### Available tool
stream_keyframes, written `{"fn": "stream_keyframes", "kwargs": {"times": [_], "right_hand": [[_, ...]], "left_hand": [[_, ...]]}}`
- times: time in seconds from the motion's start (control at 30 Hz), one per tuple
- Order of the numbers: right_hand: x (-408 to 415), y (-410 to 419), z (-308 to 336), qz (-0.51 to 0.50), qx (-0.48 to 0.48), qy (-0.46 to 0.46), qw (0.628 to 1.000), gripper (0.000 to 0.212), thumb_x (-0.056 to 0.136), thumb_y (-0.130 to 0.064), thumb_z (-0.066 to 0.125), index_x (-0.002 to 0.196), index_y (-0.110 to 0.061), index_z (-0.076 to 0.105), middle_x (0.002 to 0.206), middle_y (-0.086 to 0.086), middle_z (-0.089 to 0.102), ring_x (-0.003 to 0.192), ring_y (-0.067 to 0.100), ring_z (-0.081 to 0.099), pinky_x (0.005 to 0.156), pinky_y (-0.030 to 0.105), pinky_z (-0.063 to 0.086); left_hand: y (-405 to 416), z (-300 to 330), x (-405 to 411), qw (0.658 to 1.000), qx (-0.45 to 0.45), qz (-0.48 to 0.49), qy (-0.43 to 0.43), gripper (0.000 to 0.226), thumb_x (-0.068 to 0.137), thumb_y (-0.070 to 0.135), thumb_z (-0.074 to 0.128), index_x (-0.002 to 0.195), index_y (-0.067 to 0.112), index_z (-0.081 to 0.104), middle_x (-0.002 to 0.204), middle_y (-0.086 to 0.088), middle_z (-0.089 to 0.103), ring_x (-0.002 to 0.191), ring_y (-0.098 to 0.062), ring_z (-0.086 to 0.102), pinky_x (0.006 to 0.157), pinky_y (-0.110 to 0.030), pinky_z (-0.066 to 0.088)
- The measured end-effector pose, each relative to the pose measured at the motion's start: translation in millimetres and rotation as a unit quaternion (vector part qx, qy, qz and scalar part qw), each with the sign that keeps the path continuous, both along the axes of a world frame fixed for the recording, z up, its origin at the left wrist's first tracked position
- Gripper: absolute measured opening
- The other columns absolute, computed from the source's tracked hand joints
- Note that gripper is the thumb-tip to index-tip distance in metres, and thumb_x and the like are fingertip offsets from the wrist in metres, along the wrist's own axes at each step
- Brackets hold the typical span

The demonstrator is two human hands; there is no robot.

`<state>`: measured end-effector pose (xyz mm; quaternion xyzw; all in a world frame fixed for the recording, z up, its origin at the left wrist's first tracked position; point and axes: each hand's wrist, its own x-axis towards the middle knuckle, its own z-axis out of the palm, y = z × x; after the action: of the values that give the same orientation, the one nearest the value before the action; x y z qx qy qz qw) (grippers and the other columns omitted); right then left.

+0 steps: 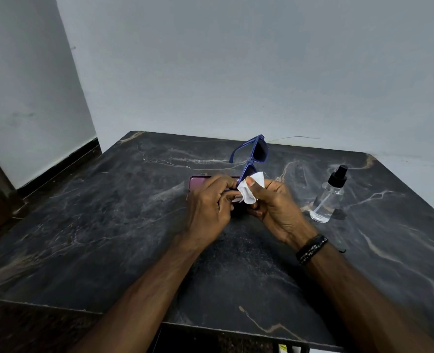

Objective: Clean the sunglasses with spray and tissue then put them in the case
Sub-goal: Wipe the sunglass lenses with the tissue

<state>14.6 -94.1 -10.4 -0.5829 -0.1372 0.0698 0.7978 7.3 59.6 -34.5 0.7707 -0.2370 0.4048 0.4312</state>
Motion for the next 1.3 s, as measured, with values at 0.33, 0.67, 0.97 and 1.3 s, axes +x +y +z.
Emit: {"fn": "stream_keyframes", "kwargs": {"times": [0.33,0.67,0.97,1.3], "right_hand": [[1.6,-1.9,6.6,-0.082,0.007,0.018,0.996,0.044,0.081,-0.034,0.062,0.106,0.001,0.068,0.076,0.013,0.056,0.05,0.008,0.041,0.046,0.019,0.033],[2.1,-3.4,7.7,-0.108,0.001,0.026,0.994,0.022,0.097,-0.019,0.055,0.103,-0.003,0.069,0.071,0.004,0.068,0.051,0.008,0.053,0.047,0.019,0.044],[3.1,-9.9,12.7,-0.087,0.032,0.03,0.995,0.051,0.087,-0.045,0.059,0.113,-0.001,0.064,0.083,0.012,0.067,0.06,0.016,0.057,0.051,0.023,0.04],[-4.6,-3.1,15.8,-0.038,0.073,-0.006,0.997,0.067,0.066,0.011,0.076,0.127,-0.004,0.049,0.095,0.007,0.071,0.089,0.023,0.066,0.074,0.035,0.058]], "left_hand": [[-3.1,0.5,0.1,0.99,-0.124,-0.045,0.057,0.01,0.087,0.004,0.059,0.095,0.004,0.064,0.082,-0.005,0.07,0.068,-0.016,0.069,0.06,-0.038,0.06],[-0.8,6.5,-2.0,0.985,-0.165,-0.019,0.038,0.018,0.094,0.02,0.054,0.103,0.035,0.055,0.073,0.001,0.068,0.066,-0.018,0.069,0.061,-0.049,0.057],[2.3,9.3,-1.1,0.968,-0.24,-0.019,0.069,0.018,0.096,0.037,0.058,0.106,0.023,0.056,0.081,-0.002,0.067,0.06,-0.019,0.067,0.051,-0.039,0.056],[-2.2,14.0,-6.7,0.941,-0.299,-0.057,0.148,0.035,0.097,0.045,0.042,0.094,0.011,0.05,0.056,0.005,0.061,0.051,-0.024,0.067,0.049,-0.035,0.055]]}}
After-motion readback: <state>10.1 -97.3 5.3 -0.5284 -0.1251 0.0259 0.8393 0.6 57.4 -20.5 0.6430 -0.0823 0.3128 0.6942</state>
